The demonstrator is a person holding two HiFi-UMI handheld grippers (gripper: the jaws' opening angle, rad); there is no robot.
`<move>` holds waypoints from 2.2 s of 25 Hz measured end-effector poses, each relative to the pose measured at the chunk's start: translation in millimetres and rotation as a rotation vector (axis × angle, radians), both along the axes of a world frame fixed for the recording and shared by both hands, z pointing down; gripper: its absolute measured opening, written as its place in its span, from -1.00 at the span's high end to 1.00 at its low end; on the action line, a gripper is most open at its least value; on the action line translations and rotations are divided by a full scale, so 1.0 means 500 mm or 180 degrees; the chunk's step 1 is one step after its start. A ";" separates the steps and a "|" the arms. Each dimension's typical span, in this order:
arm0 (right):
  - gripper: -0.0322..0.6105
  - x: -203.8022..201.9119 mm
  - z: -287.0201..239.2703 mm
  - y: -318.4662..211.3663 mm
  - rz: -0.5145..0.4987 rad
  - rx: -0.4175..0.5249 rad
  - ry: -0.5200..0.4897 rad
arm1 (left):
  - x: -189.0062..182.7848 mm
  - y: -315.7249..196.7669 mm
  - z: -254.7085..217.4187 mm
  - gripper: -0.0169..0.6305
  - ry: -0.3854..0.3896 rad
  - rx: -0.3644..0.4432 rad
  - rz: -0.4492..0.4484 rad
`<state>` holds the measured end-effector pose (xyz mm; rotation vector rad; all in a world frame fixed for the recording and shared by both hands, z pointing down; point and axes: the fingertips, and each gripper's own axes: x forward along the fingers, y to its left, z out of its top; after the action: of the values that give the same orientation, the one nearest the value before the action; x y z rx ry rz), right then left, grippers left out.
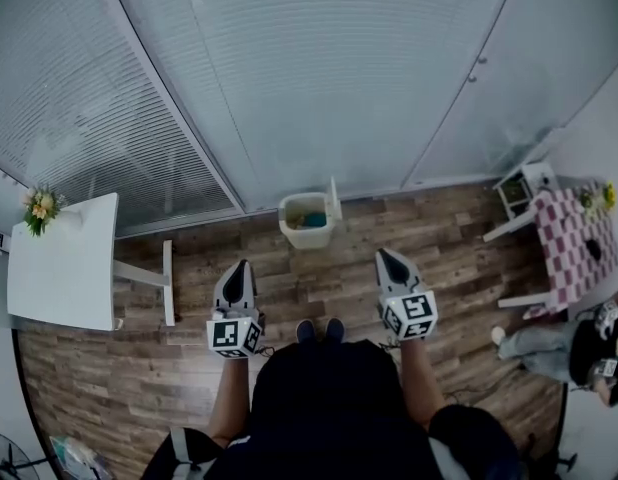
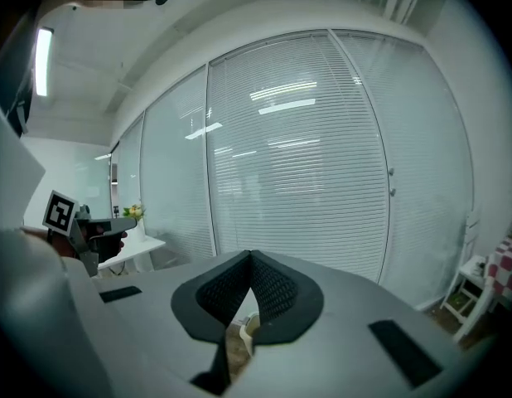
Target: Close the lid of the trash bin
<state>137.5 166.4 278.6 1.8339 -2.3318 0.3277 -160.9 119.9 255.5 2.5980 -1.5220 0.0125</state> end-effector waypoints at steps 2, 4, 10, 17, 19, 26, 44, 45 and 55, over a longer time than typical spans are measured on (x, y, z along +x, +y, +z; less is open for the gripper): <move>0.88 0.003 -0.003 0.000 0.0010 0.0071 -0.0140 | 0.001 0.003 0.001 0.93 -0.0006 -0.0001 -0.0002; 0.30 -0.002 0.000 -0.001 -0.0052 0.0071 -0.0196 | 0.001 0.003 0.002 0.93 -0.0008 -0.0003 -0.0001; -0.06 -0.011 0.002 -0.003 -0.0132 0.0095 -0.0255 | -0.005 0.002 0.007 0.93 0.0011 -0.0035 -0.0014; -0.19 0.003 0.003 0.000 -0.0108 0.0128 -0.0202 | -0.003 0.007 0.013 0.93 -0.0029 -0.0033 -0.0069; -0.19 0.013 0.011 -0.003 -0.0095 0.0105 -0.0213 | 0.000 0.008 0.012 0.93 -0.0036 -0.0022 -0.0085; -0.19 0.041 0.037 -0.022 -0.0178 0.0025 -0.0245 | 0.019 0.013 0.027 0.93 -0.0062 -0.0065 -0.0173; -0.19 0.055 0.184 -0.183 -0.0393 -0.0314 -0.0273 | 0.063 -0.006 0.095 0.93 -0.0181 -0.0196 -0.0295; -0.19 0.051 0.197 -0.198 -0.0391 -0.0336 -0.0267 | 0.062 -0.016 0.103 0.93 -0.0185 -0.0204 -0.0285; -0.19 -0.003 0.370 -0.360 -0.0390 -0.0668 -0.0255 | 0.026 -0.149 0.220 0.93 -0.0256 -0.0394 -0.0201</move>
<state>135.7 -13.8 463.5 1.6020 -2.3459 0.6139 -147.9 45.5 365.5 2.4803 -1.5752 0.2008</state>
